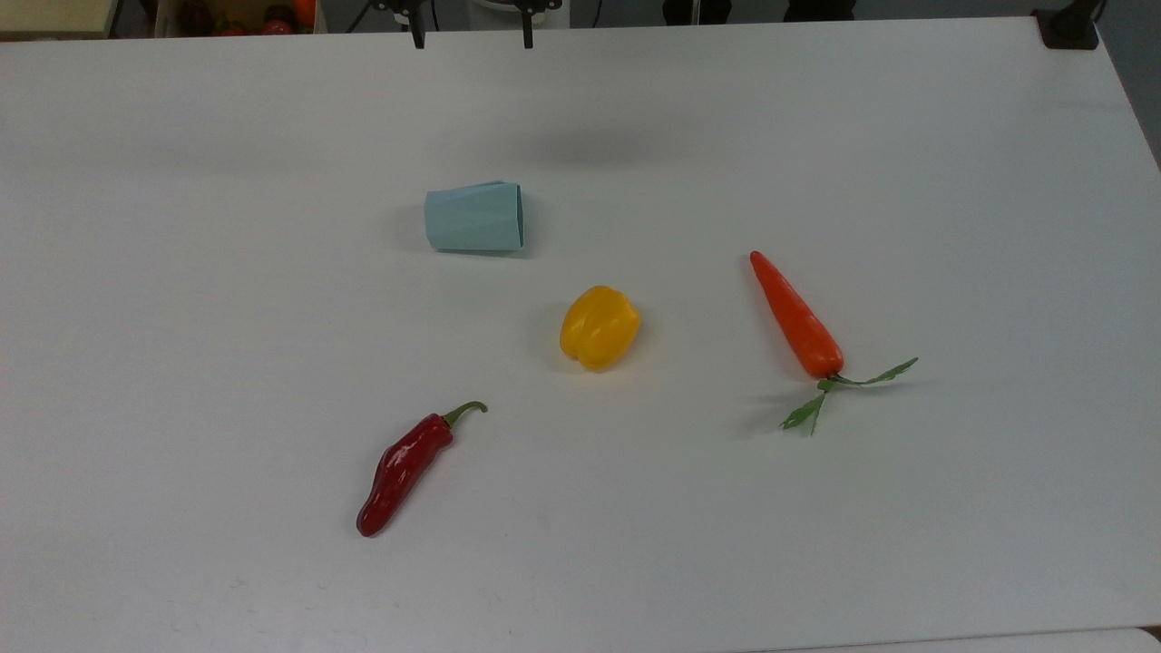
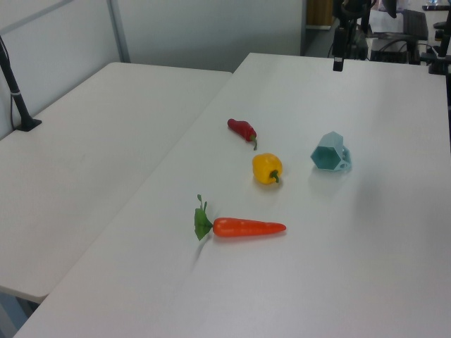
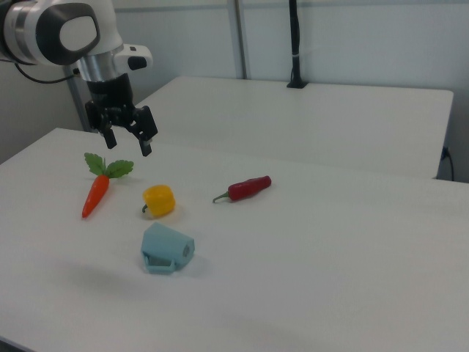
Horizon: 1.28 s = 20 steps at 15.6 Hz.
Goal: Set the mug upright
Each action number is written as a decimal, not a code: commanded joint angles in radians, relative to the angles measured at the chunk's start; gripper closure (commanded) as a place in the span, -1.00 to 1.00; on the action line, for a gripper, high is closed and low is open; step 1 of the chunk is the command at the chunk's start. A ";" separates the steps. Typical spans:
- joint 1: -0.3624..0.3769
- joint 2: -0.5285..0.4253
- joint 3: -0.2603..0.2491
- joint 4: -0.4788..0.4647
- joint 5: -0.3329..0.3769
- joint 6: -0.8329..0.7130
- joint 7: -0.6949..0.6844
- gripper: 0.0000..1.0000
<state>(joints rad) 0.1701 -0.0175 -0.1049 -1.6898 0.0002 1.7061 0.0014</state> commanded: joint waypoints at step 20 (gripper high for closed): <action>-0.009 -0.027 0.011 -0.039 0.004 0.023 -0.021 -1.00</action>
<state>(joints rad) 0.1702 -0.0175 -0.1043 -1.6928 0.0002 1.7061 0.0007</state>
